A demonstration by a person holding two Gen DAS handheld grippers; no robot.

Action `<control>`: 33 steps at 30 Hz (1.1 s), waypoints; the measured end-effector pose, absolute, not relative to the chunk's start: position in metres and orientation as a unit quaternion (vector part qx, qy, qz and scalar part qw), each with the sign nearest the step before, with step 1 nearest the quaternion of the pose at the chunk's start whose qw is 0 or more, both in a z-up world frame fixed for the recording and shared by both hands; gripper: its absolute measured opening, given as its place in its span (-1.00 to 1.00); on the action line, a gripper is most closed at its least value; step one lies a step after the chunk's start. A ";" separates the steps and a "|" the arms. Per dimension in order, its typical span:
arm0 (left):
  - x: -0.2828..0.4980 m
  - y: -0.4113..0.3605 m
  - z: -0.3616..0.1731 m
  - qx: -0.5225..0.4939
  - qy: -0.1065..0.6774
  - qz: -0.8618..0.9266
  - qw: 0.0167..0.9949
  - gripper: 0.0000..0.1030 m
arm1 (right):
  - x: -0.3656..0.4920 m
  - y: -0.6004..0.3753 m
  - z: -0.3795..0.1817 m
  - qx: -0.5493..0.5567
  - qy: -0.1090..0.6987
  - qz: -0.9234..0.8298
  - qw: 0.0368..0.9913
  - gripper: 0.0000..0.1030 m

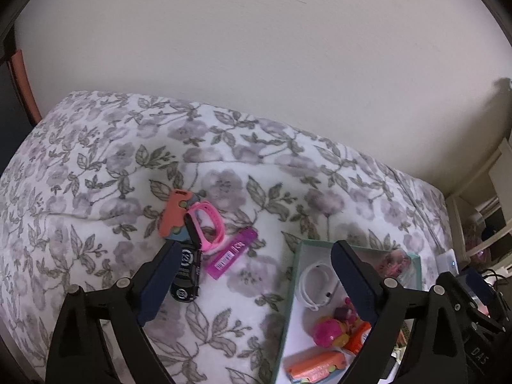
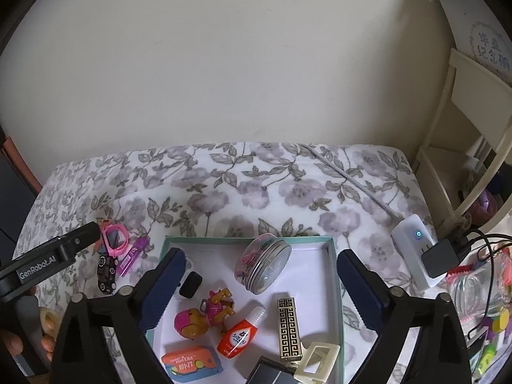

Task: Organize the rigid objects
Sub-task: 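Move both tools back over the remaining items beside the tray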

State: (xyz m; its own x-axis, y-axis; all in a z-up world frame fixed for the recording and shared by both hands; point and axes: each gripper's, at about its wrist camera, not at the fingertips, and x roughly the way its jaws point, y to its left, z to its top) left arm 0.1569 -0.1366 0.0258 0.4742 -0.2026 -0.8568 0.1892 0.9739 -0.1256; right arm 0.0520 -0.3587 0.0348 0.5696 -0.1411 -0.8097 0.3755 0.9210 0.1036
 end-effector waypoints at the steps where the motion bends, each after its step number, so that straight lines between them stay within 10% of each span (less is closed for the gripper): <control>1: 0.158 -0.136 0.025 -0.006 0.499 -0.110 0.859 0.89 | 0.053 -0.359 0.034 0.133 0.440 -0.148 0.876 0.97; 33: 0.216 0.048 -0.003 -0.112 0.521 0.079 0.843 0.91 | 0.125 -0.226 -0.022 0.123 0.471 0.016 0.873 1.00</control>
State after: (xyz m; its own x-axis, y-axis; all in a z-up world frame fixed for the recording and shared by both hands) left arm 0.2162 0.0475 -0.0030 0.4454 0.0176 -0.8952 -0.2503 0.9624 -0.1057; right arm 0.1255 -0.2257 -0.0220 0.5562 0.1443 -0.8184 0.0873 0.9692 0.2302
